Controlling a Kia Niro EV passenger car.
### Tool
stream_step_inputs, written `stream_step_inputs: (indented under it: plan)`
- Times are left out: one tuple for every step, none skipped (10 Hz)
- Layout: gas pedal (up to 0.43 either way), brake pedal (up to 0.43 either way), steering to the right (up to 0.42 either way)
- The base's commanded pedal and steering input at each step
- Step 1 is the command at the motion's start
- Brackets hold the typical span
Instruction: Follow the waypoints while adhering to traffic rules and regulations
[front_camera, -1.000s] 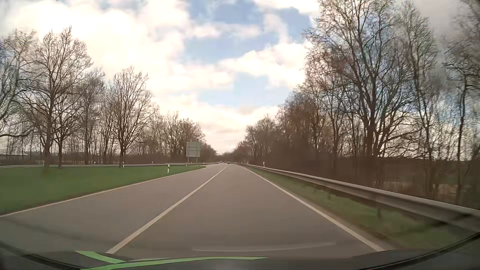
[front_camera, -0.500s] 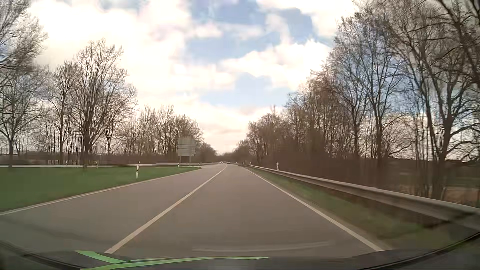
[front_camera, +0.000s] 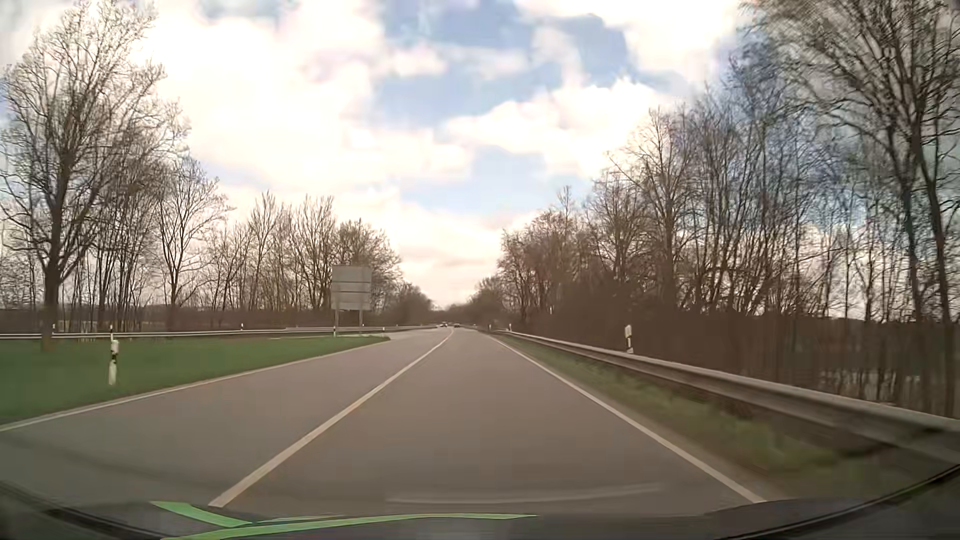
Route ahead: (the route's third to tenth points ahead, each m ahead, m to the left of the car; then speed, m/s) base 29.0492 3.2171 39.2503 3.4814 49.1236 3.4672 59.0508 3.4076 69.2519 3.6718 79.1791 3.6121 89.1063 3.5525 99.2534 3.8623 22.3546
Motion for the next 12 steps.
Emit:
stream_step_inputs:
  plan:
    - [0.248, 0.000, -0.001]
    - [0.248, 0.000, -0.001]
    - [0.248, 0.000, -0.001]
    - [0.248, 0.000, -0.001]
    - [0.248, 0.000, -0.001]
    - [0.248, 0.000, -0.001]
    - [0.248, 0.000, -0.001]
    - [0.248, 0.000, -0.001]
    - [0.248, 0.000, -0.001]
    - [0.248, 0.000, -0.001]
    - [0.248, 0.000, -0.001]
    - [0.248, 0.000, -0.001]
